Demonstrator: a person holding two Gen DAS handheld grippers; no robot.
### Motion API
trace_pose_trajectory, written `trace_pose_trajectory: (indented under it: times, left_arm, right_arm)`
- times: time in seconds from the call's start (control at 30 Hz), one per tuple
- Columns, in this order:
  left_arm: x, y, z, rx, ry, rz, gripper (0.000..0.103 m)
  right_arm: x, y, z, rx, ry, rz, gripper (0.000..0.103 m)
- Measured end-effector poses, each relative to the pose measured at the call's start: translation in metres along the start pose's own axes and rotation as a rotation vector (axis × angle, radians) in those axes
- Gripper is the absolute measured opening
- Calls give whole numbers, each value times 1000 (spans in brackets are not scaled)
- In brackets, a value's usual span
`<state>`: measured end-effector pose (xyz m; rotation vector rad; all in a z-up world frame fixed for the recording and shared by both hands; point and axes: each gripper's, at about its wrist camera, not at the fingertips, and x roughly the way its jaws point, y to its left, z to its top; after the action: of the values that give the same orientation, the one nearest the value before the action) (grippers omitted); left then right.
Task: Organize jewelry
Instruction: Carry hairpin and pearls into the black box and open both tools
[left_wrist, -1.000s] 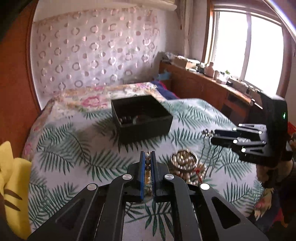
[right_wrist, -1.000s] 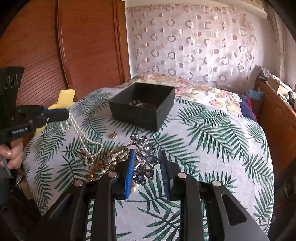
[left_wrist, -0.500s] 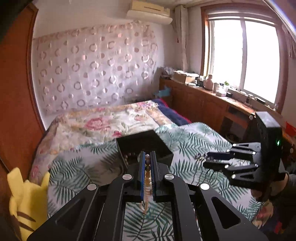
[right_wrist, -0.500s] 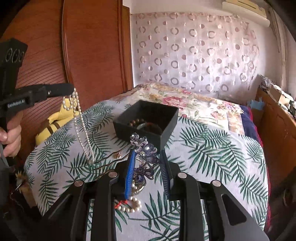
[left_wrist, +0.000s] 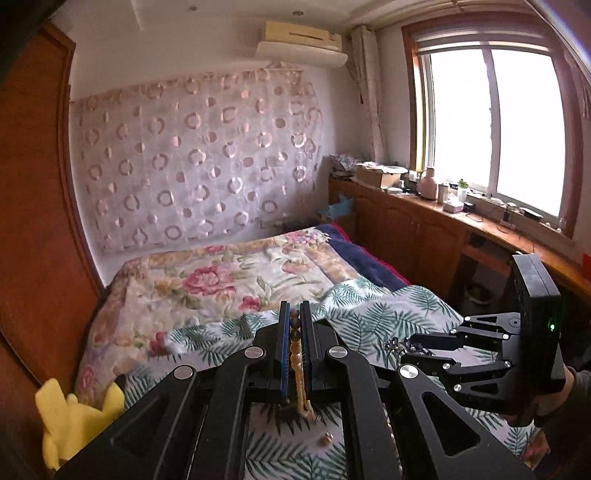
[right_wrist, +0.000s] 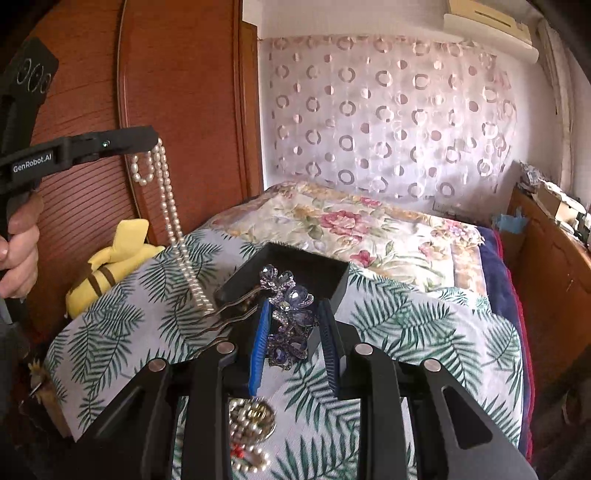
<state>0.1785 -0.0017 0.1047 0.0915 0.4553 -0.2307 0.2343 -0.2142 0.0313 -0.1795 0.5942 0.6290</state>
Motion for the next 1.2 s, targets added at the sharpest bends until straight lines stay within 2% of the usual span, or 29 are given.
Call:
trace_pose_trajectory:
  times: [0.2, 0.37, 0.47, 0.7, 0.77, 0.8, 0.83, 0.9, 0.97, 1.2]
  left_arm:
    - [26, 5, 14, 3, 14, 12, 5]
    - [51, 14, 13, -20, 44, 10, 5]
    - [70, 19, 3, -33, 75, 9, 5]
    - [112, 27, -43, -92, 189, -17, 6]
    - [118, 31, -54, -110, 208, -11, 20]
    - [119, 33, -58, -115, 209, -8, 32]
    - [118, 34, -62, -118, 208, -9, 37]
    - [118, 35, -68, -121, 210, -3, 40]
    - [116, 36, -72, -117, 212, 4, 47]
    - [107, 39, -90, -110, 200, 2, 77]
  right_arm:
    - [21, -9, 17, -10, -1, -15, 29]
    - [46, -16, 24, -25, 21, -37, 29]
    - [63, -22, 27, -27, 33, -51, 29]
    - [104, -32, 29, -11, 80, -58, 29]
    - [115, -33, 28, -9, 95, -59, 29]
    - [121, -33, 28, -10, 104, -58, 29]
    - [126, -32, 27, -13, 111, -58, 29]
    - [136, -30, 26, -19, 126, -61, 29]
    - [143, -27, 25, -25, 136, -64, 29]
    - [161, -19, 25, -41, 159, -56, 29]
